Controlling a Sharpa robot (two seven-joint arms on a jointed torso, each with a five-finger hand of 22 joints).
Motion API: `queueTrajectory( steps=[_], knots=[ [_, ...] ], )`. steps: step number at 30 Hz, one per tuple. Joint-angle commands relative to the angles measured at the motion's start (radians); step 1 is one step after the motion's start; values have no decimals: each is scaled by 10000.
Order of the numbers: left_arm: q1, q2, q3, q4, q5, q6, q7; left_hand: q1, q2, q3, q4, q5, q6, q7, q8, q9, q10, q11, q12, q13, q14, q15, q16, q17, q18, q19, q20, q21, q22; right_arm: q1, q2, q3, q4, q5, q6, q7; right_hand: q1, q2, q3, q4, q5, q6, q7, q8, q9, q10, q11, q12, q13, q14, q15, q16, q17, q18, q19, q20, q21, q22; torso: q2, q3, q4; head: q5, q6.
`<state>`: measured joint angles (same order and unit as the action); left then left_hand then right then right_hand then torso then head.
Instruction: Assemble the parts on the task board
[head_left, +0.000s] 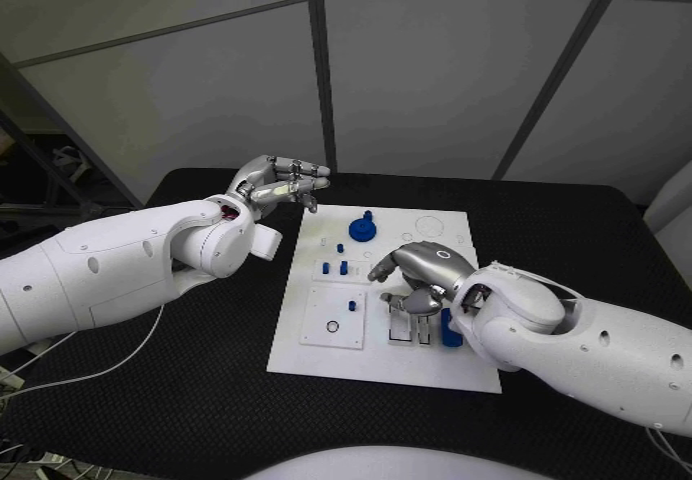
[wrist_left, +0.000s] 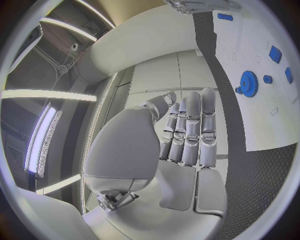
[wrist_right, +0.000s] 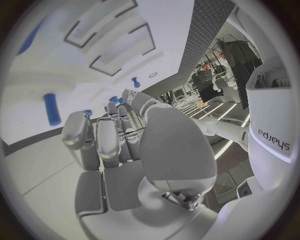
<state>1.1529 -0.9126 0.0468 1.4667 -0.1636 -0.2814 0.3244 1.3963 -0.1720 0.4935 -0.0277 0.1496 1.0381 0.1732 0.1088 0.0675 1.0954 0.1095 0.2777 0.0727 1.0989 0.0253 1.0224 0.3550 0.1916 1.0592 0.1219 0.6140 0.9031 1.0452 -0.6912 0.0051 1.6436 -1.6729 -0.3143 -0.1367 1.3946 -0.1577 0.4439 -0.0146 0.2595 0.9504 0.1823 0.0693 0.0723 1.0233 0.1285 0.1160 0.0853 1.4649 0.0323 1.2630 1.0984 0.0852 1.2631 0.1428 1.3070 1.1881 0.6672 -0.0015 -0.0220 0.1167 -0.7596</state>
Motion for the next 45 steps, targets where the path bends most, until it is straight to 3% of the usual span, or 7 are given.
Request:
queueTrajectory(
  steps=[1,5,11,19,29,36,45],
  knots=[
    [14,-12,2,-7,22,168,-6,-26,106,-29,-46,52,-17,70,31,-9,-59,-7,68,-9,-63,13,-63,-17,-92,-60,2,-33,-9,139,-318,250,83,471,15,-290,-167,-61,-166,57,-17,64,-52,27,3,-89,-88,119,-8,164,-3,3,-2,120,22,-41,-56,2,-1,-9,3,-69,97],
    [14,-25,-2,-15,22,179,-10,-26,106,-29,-46,52,-17,70,31,-9,-59,-7,68,-9,-63,13,-63,-17,-92,-60,2,-33,-9,302,-709,495,76,510,484,-482,-283,-166,-528,142,-52,-75,-156,-40,-23,-412,-117,239,-63,139,-29,-45,-120,148,-69,-67,-196,-156,9,-3,-5,-117,174],
    [13,-19,-7,-30,22,189,-12,-26,106,-29,-46,52,-17,70,31,-9,-59,-7,68,-9,-63,13,-63,-17,-92,-60,2,-33,-9,438,-1061,610,-35,274,1030,-696,-193,-163,-1197,239,-73,-218,-324,-37,-24,-893,-70,482,-121,-2,16,-254,-484,228,-360,-34,-541,-550,22,-6,-4,-182,255],
    [13,-9,-9,-27,22,225,-19,-26,106,-29,-46,52,-17,70,31,-9,-59,-7,68,-9,-63,13,-63,-17,-92,-60,2,-33,-9,468,-1062,632,-134,128,1532,-828,37,-26,-1719,370,-105,-256,-417,-26,-13,-1169,-47,830,-131,-49,33,-278,-612,252,-425,-9,-679,-690,38,-7,37,-244,268],
    [13,-40,-10,-25,22,220,-13,-29,120,-38,-44,49,-15,66,33,-8,-58,-9,78,-9,-59,15,-68,-24,-92,-60,5,-37,-10,467,-889,626,-266,107,2021,-888,224,175,-1891,472,-94,-35,-398,37,21,-924,-145,1375,-105,54,-46,-114,-490,218,-235,-68,-586,-558,32,-2,18,-213,188],
    [13,-45,-9,-23,22,218,-14,-29,120,-38,-44,49,-15,66,33,-8,-58,-9,78,-9,-59,15,-68,-24,-92,-60,5,-37,-10,466,-770,624,-421,106,2171,-941,382,409,-1574,567,-169,434,-275,163,74,-143,-312,1803,-116,160,-193,51,-320,93,231,-194,-178,-32,24,-5,37,-227,171],
    [13,-56,-9,-17,22,213,-17,-29,120,-38,-44,49,-15,66,33,-8,-58,-9,78,-9,-59,15,-68,-24,-92,-60,5,-37,-10,463,-620,620,-607,100,2349,-989,508,465,-1169,592,-225,803,-268,231,97,326,-372,1781,-167,211,-246,167,-198,43,400,-260,0,188,21,1,31,-210,154]
  ],
)
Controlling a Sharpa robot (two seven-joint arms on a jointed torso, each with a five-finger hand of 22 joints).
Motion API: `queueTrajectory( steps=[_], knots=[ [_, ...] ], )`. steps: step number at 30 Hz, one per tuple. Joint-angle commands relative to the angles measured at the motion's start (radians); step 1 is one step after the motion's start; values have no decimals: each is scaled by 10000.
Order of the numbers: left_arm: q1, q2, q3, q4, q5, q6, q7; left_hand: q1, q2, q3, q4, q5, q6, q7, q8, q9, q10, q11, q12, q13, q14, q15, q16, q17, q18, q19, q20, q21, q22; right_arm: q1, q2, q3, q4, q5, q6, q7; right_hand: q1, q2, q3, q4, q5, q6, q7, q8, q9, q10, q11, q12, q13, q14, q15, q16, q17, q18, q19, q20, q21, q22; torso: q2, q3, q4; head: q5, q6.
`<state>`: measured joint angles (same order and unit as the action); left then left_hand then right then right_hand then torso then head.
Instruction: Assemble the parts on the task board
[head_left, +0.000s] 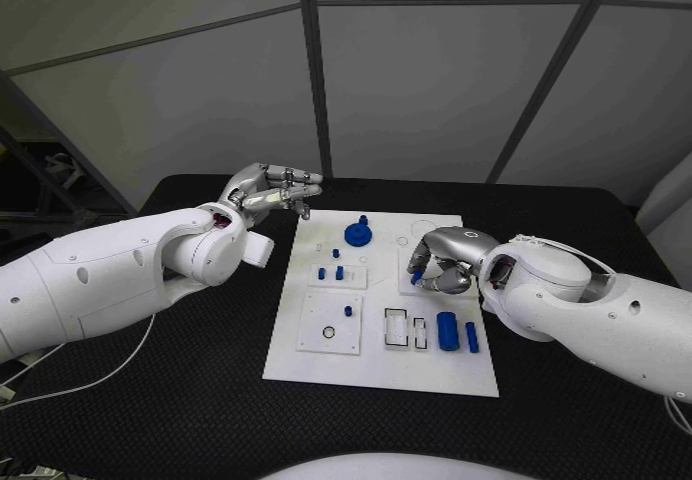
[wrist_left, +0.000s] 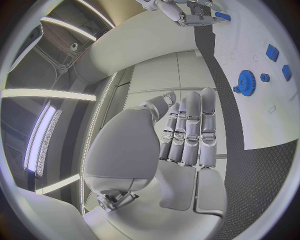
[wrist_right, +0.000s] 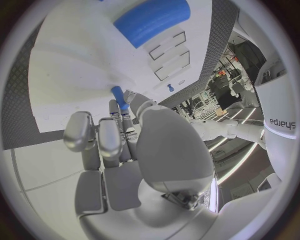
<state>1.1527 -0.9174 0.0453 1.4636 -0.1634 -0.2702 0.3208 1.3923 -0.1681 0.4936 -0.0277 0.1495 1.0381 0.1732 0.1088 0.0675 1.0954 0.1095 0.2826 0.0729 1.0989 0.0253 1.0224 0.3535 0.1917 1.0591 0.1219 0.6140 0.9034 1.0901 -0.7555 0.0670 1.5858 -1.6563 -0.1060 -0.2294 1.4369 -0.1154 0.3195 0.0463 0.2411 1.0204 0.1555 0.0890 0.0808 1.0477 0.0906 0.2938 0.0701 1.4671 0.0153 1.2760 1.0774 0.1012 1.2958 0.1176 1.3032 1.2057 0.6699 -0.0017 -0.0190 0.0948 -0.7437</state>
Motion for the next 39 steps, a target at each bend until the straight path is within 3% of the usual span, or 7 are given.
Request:
queueTrajectory(
  steps=[1,10,20,27,30,35,39],
  knots=[
    [15,-10,7,14,21,99,18,11,81,-39,-44,49,-15,66,33,-8,-58,-9,29,-11,-59,15,-68,-9,-93,-60,5,-37,-12,13,30,1,-45,-73,271,-70,90,44,102,-15,-45,125,0,37,12,94,5,-9,-20,190,-77,41,14,-118,76,-11,43,18,-3,-1,-3,12,-8],
    [15,-23,7,28,20,115,4,4,93,-47,-39,47,-15,66,35,-8,-61,-8,35,-13,-56,16,-71,-14,-93,-60,7,-41,-14,11,102,-2,-159,-143,177,-106,214,174,482,-35,-160,479,-28,133,47,392,-52,-73,-11,208,-119,108,67,-142,152,-45,143,144,2,1,-5,16,-22],
    [15,-26,7,24,20,110,8,4,93,-47,-39,47,-15,66,35,-8,-61,-8,35,-13,-56,16,-71,-14,-93,-60,7,-41,-14,7,28,-2,38,-137,-850,182,496,292,864,-305,-276,928,-112,333,123,957,-197,39,110,244,-239,228,200,-215,374,-159,411,487,-11,9,-7,19,-48],
    [15,-3,7,5,20,111,15,4,93,-47,-39,47,-15,66,35,-8,-61,-8,35,-13,-56,16,-71,-14,-93,-60,7,-41,-14,9,-224,4,450,-30,-1423,235,522,297,924,-366,-242,991,-122,358,135,1032,-213,47,139,256,-253,270,256,-240,443,-178,495,596,-26,-4,-13,0,-31],
    [15,5,7,2,20,113,15,4,93,-47,-39,47,-15,66,35,-8,-61,-8,35,-13,-56,16,-71,-14,-93,-60,7,-41,-14,11,-443,17,926,-7,-1666,233,522,296,926,-368,-241,993,-122,359,136,1034,-213,46,140,254,-254,264,245,-241,447,-179,499,602,-12,-3,-1,-4,-6],
    [15,12,6,-15,20,109,14,4,93,-47,-39,47,-15,66,35,-8,-61,-8,35,-13,-56,16,-71,-14,-93,-60,7,-41,-14,12,-591,159,1654,129,-1911,352,515,278,932,-380,-222,986,-116,352,133,1026,-207,33,141,260,-254,285,277,-246,460,-182,516,624,-10,-2,-16,25,-16],
    [14,42,6,-24,20,121,11,4,93,-47,-39,47,-15,66,35,-8,-61,-8,35,-13,-56,16,-71,-14,-93,-60,7,-41,-14,12,-306,205,1836,334,-1814,457,476,260,939,-377,-206,965,-100,336,127,1004,-193,3,142,262,-247,292,279,-255,477,-182,542,656,-9,-11,-15,13,-2]
  ],
)
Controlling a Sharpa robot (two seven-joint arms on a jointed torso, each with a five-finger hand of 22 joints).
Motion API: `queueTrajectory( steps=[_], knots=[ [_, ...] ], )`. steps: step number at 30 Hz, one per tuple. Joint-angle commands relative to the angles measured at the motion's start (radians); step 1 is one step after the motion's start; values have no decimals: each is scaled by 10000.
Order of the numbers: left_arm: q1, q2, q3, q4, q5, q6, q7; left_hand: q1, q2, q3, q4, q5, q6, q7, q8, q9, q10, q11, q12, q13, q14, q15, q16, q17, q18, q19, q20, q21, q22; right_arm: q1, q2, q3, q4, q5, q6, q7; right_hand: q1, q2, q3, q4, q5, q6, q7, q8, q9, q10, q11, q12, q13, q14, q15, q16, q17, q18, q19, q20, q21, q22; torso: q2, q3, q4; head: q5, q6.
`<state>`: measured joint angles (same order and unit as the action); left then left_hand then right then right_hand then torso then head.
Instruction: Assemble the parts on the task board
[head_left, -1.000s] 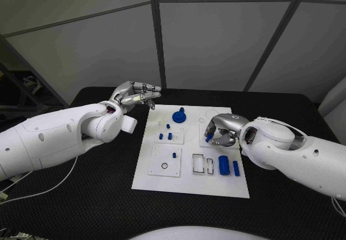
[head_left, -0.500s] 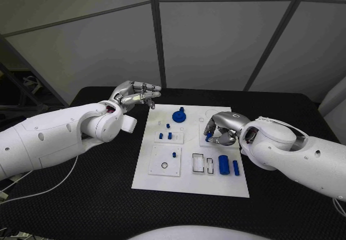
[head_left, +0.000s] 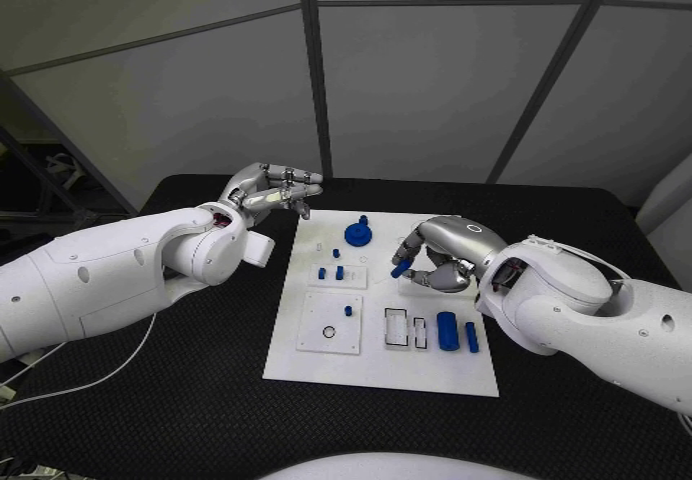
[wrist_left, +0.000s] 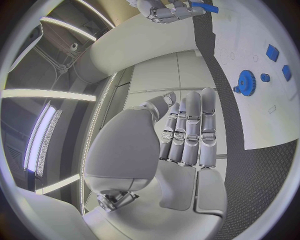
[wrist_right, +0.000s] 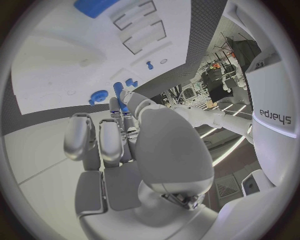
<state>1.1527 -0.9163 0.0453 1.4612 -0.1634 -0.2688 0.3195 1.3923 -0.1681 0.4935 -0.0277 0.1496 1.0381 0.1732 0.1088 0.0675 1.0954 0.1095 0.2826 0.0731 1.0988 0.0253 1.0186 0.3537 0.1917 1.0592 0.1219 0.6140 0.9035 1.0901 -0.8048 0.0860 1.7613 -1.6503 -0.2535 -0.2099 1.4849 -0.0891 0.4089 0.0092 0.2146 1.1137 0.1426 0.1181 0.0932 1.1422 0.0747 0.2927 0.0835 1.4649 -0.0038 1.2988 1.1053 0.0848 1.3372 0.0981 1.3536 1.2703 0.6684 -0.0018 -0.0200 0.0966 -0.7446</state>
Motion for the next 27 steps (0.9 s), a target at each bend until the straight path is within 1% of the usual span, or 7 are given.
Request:
queueTrajectory(
  steps=[1,6,11,15,16,20,27],
  knots=[
    [14,43,6,-5,19,109,19,3,94,-47,-39,47,-15,66,35,-8,-61,-8,35,-14,-55,16,-33,-16,-93,-60,7,-41,-15,12,332,21,64,327,-303,294,-12,-4,47,-4,59,28,32,41,2,54,-31,9,7,283,-53,64,-1,-91,62,13,38,10,5,-10,-4,-6,7],
    [15,120,6,-20,20,133,12,3,94,-47,-39,47,-15,66,35,-8,-61,-8,35,-14,-55,16,-33,-16,-93,-60,7,-41,-15,-15,1152,-9,-117,460,-149,471,-32,15,71,2,62,10,44,27,-3,35,-20,-17,7,281,-45,62,-11,-86,41,16,26,-8,18,-7,50,-36,-3],
    [16,169,6,-33,20,144,5,3,94,-47,-39,47,-15,66,35,-8,-61,-8,35,-14,-55,16,-33,-16,-93,-60,7,-41,-15,-103,1747,-99,-290,587,-23,686,-37,20,89,-4,77,-7,51,16,-7,24,-13,-34,8,280,-40,62,-16,-87,41,19,31,-2,20,-27,57,-3,-15],
    [19,186,7,-24,20,132,-6,3,94,-47,-39,47,-15,66,35,-8,-61,-8,35,-14,-55,16,-33,-16,-93,-60,7,-41,-15,-135,2011,-339,-392,665,105,775,-42,19,96,-8,92,-14,56,10,-9,20,-9,-42,9,279,-37,61,-20,-86,35,20,29,-6,34,-34,37,23,6],
    [20,193,7,-17,20,127,-9,3,94,-47,-39,47,-15,66,35,-8,-61,-8,35,-14,-55,16,-33,-16,-93,-60,7,-41,-15,-144,2119,-476,-454,685,185,792,-45,18,98,-9,99,-17,59,8,-10,18,-8,-46,9,279,-35,63,-18,-86,34,21,30,-5,33,-31,32,21,-1],
    [23,229,8,-5,20,130,-14,3,94,-47,-39,47,-15,66,35,-8,-61,-8,35,-14,-55,16,-33,-16,-93,-60,7,-41,-15,-160,2349,-748,-660,671,368,802,-48,17,101,-10,106,-19,60,7,-11,17,-6,-49,10,279,-34,64,-16,-86,34,22,30,-4,28,-10,12,57,-24],
    [24,252,8,-17,20,122,-23,1,109,-60,-40,47,-22,69,33,-9,-74,-7,43,-17,-52,17,-42,-28,-91,-60,8,-48,-17,-220,2534,-965,-963,513,616,778,-52,17,103,-11,115,-18,62,6,-10,17,-5,-52,11,280,-33,72,-5,-88,38,23,36,4,16,0,35,93,-93]
  ],
)
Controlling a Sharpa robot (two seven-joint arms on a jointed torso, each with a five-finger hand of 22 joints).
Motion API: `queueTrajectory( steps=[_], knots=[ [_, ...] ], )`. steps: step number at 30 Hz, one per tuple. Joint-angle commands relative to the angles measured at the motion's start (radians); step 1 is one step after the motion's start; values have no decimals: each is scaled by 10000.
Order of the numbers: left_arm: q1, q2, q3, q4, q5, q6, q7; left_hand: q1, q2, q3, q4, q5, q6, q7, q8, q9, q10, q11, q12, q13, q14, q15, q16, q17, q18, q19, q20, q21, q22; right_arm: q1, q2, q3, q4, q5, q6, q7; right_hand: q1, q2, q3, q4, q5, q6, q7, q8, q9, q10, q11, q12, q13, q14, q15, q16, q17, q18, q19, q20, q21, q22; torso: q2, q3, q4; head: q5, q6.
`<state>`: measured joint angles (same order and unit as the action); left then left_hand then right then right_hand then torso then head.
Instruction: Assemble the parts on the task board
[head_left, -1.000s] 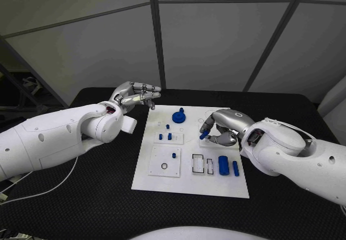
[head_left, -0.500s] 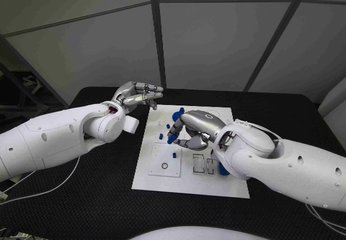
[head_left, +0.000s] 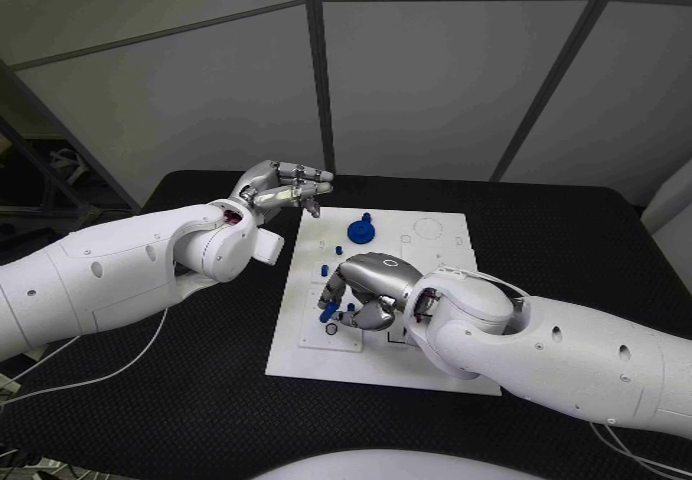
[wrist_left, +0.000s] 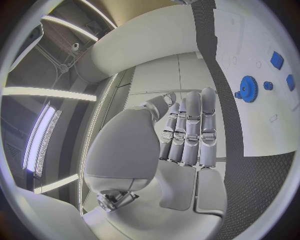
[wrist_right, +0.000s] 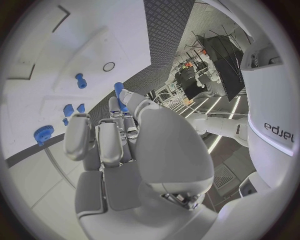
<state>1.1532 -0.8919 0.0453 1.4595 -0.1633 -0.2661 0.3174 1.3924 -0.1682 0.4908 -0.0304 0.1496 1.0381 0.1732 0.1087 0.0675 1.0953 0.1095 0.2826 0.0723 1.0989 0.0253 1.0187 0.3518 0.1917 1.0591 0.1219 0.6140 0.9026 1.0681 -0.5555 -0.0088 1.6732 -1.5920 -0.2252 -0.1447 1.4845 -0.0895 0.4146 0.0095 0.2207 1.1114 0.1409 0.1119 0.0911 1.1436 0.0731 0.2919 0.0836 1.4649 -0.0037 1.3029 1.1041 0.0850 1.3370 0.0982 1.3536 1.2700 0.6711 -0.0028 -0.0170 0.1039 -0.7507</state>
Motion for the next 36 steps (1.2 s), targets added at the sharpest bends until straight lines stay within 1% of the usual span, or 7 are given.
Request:
queueTrajectory(
  steps=[1,10,18,23,28,32,36],
  knots=[
    [19,9,8,-3,19,94,-2,1,109,-32,-13,47,-22,69,33,-9,-74,-7,43,-9,-52,17,-42,-9,-90,-60,8,-48,-8,-9,59,-29,-119,-99,355,121,-48,21,46,-15,54,5,79,69,10,2,11,-44,10,280,-33,31,7,-90,40,22,37,7,-11,11,1,27,-40],
    [19,28,8,-16,19,101,-5,1,109,-35,-14,46,-24,69,33,-9,-76,-7,45,-10,-53,17,-44,-11,-91,-61,9,-50,-8,-51,181,-70,-332,-297,481,89,-58,24,49,-13,66,11,81,71,12,5,13,-47,13,279,-31,30,2,-91,39,24,39,9,-7,8,-1,69,-83],
    [20,23,8,-19,19,106,-6,1,109,-35,-14,46,-24,69,33,-9,-76,-7,45,-10,-53,17,-44,-11,-91,-61,9,-50,-8,-56,249,-82,-452,-412,845,-3,-64,25,50,-12,71,16,80,73,13,8,13,-48,15,279,-30,30,1,-90,37,25,38,9,-11,4,-2,94,-140],
    [20,17,8,-17,19,107,-6,1,109,-35,-14,46,-24,69,33,-9,-76,-7,45,-10,-53,17,-44,-11,-91,-61,9,-50,-8,-57,272,-93,-508,-504,1034,-97,-70,25,50,-11,74,20,80,75,14,11,13,-49,16,279,-29,29,-3,-91,39,26,41,13,-12,0,-2,96,-148],
    [20,16,8,-19,19,101,-10,1,109,-35,-14,46,-24,69,33,-9,-76,-7,45,-10,-53,17,-44,-11,-91,-61,9,-50,-8,-57,292,-103,-536,-585,1132,-91,-70,25,50,-11,74,20,80,75,14,11,13,-49,16,279,-29,29,-3,-91,39,26,41,13,-12,8,-6,116,-156],
    [20,29,8,-28,19,103,-12,0,112,-42,-15,46,-26,70,32,-10,-80,-6,49,-11,-53,18,-48,-16,-91,-63,10,-54,-9,-58,307,-108,-552,-623,1226,-97,-86,22,47,-9,79,30,78,80,17,19,13,-50,20,279,-28,31,-1,-92,39,29,44,17,-15,3,7,123,-161],
    [20,36,8,-33,19,109,-13,0,112,-42,-15,46,-26,70,32,-10,-80,-6,49,-11,-53,18,-48,-16,-91,-63,10,-54,-9,-58,308,-110,-575,-733,1264,-167,-86,22,47,-9,79,30,78,80,17,19,13,-50,20,279,-28,31,-1,-92,39,29,44,17,-14,6,-12,146,-168]
  ],
)
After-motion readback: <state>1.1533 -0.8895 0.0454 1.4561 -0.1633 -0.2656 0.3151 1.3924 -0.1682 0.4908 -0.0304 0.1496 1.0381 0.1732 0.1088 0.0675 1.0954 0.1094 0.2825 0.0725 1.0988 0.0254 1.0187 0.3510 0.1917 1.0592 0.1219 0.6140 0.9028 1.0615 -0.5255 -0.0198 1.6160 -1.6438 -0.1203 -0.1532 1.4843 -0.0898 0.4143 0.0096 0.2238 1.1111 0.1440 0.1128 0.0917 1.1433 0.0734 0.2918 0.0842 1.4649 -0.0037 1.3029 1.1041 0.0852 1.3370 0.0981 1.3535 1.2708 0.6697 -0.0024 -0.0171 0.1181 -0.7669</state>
